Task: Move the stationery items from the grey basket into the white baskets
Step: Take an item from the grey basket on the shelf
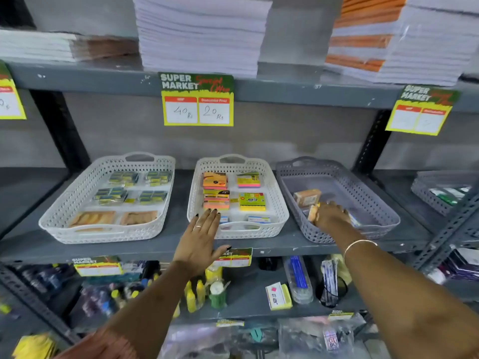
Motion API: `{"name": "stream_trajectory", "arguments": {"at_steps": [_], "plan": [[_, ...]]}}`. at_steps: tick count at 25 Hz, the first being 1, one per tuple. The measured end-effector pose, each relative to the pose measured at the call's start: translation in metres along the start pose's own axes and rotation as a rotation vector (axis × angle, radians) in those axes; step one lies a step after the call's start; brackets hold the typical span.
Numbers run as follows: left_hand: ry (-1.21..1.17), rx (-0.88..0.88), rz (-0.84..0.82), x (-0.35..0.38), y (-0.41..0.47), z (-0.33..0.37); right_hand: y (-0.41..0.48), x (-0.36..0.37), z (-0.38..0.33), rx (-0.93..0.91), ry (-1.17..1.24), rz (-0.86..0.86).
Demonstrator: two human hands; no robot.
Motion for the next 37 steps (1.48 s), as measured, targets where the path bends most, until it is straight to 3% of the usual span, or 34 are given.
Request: {"name": "stream_trajectory", "arguments": {"at_steps": [7,16,23,28,33,37], "plan": [[0.051,-0.004,0.119,0.001,0.001,0.001,0.01,-0.002,-0.008,-0.056,-0.033,0.014],[0.027,0.042,0.101,-0.005,-0.002,-0.003,0.001,-0.06,-0.044,-0.051,0.035,0.1],[0.067,-0.196,0.126,-0.03,-0.041,-0.11,-0.026,-0.106,-0.166,-0.35,0.141,0.154],[0.083,-0.36,0.071,-0.039,-0.098,-0.202,-0.078,-0.109,-0.287,-0.597,0.281,0.076],[0.111,-0.38,0.005,-0.027,-0.123,-0.242,-0.134,-0.086,-0.376,-0.828,0.31,-0.058],[0.104,-0.38,0.039,-0.02,-0.122,-0.245,-0.152,-0.046,-0.411,-0.919,0.171,-0.139]]}}
Point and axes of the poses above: each hand's wrist, its own y-axis towards the middle knuckle, its own x-axis out of the palm, z = x × y, the point moved 4 cm from there along y, towards the middle knuckle, and after that the axes turned 3 degrees about x, right-handed, at the moved point
